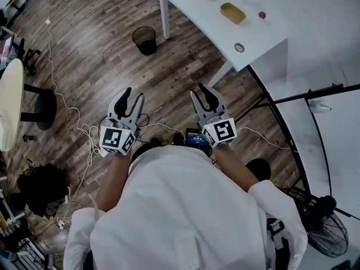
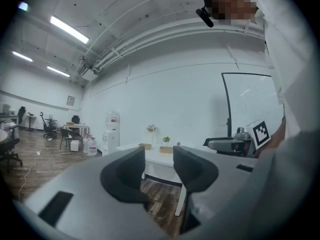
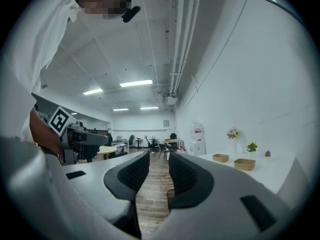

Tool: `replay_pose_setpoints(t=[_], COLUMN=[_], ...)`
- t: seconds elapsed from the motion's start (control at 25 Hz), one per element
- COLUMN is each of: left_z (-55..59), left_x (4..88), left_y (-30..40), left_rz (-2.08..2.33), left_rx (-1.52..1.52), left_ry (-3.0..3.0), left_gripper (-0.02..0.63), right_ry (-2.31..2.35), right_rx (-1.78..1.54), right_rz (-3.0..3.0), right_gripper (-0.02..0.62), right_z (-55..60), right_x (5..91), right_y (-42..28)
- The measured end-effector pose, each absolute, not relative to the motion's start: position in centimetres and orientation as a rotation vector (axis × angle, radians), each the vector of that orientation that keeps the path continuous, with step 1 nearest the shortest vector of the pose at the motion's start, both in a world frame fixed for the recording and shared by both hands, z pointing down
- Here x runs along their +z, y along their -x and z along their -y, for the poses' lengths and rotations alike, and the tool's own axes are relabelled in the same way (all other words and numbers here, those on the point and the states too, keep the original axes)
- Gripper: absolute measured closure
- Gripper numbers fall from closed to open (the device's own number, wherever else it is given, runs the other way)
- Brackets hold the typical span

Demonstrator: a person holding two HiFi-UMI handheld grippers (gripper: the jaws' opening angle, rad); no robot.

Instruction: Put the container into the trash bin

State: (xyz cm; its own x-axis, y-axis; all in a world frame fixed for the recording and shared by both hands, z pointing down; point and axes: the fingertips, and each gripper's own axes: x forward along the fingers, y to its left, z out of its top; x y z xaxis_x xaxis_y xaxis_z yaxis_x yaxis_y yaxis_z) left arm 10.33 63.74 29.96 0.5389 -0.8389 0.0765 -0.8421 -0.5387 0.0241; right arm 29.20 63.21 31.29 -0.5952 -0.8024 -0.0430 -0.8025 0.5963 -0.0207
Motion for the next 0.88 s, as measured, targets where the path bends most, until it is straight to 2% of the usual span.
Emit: replay_pose_setpoints(t=[0.52,0.88], left_z=[-63.8,-59.0], left_x=[31.7,32.4], left_y=[-10.2,-10.6], left_rz=[1.504,1.483], left_rx=[0.113,0.086], left_ry=[-2.644,-2.643], left_gripper=[0.426,0.426], right_ry=[1.41,1.446], right_rx=[-0.066,-0.103], right_rz=[-2.733,-2.733], right_gripper=[0.457,0.457], right_z=[-62.1,-58.1], right_x=[33.0,34.3], right_y=[-31.1,-31.7])
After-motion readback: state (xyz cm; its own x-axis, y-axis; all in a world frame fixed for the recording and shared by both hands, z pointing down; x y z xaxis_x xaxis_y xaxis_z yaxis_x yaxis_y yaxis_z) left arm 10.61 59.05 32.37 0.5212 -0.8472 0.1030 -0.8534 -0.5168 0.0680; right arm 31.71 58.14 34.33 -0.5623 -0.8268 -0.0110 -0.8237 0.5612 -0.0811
